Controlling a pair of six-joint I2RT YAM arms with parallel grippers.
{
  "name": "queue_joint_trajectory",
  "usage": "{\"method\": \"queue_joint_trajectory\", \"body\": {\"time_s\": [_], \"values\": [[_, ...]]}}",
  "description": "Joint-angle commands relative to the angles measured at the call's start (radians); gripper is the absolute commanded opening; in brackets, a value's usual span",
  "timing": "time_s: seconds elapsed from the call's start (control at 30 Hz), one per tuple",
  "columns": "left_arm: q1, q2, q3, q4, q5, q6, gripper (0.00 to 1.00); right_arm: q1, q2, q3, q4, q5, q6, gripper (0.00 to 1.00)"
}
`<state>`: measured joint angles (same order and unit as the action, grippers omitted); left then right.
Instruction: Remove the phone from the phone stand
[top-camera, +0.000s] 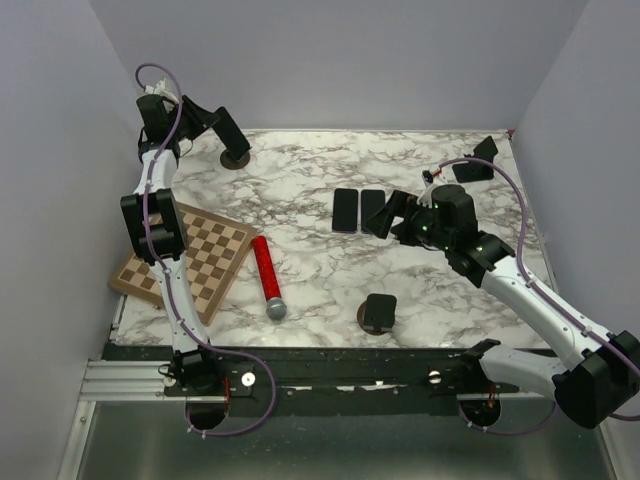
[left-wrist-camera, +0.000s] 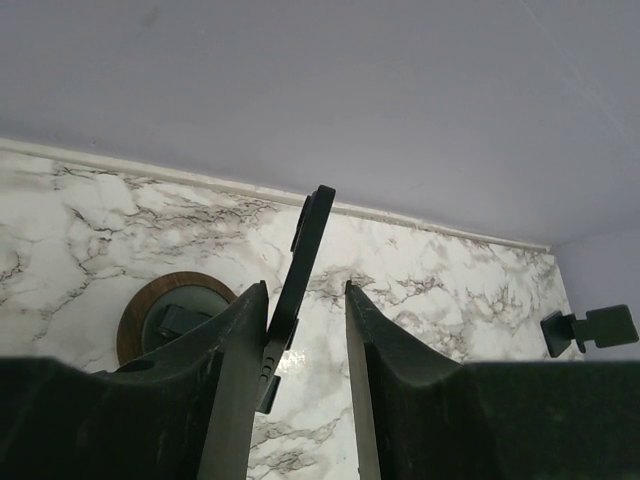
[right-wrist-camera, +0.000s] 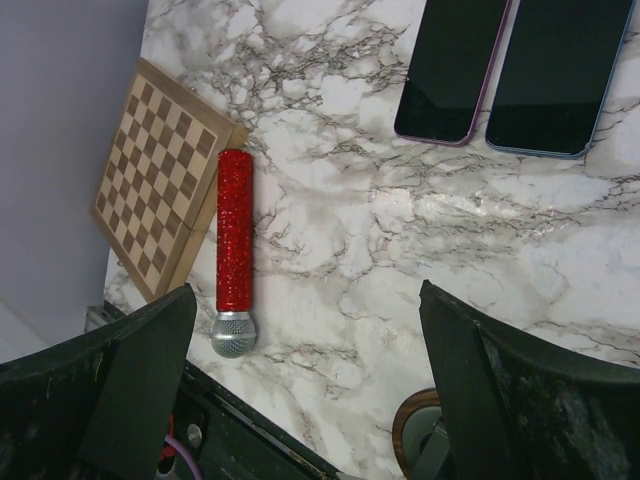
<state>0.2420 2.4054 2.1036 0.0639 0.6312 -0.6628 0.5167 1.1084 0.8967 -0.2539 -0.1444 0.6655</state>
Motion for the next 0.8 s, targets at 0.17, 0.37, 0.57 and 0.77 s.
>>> {"method": "queue_joint_trajectory", "body": {"time_s": [0.17, 0.37, 0.57, 0.77], "values": [[0.001, 0.068, 0.068, 0.023, -0.002, -0.069, 0.38, -0.001, 0.005, 0.014, 0.016, -0.016, -0.001, 1.0], [-0.001, 0.064, 0.047, 0.059, 0.002, -0.076, 0.27, -0.001, 0.003, 0.016, 0.013, -0.012, -0.002, 1.0], [-0.002, 0.024, 0.039, 0.068, -0.022, -0.043, 0.0, -0.001, -0.004, 0.014, 0.008, -0.011, -0.002, 1.0], [-0.003, -0.015, 0.044, 0.092, -0.007, -0.053, 0.0, -0.001, -0.015, 0.013, 0.001, -0.008, -0.001, 1.0]]}}
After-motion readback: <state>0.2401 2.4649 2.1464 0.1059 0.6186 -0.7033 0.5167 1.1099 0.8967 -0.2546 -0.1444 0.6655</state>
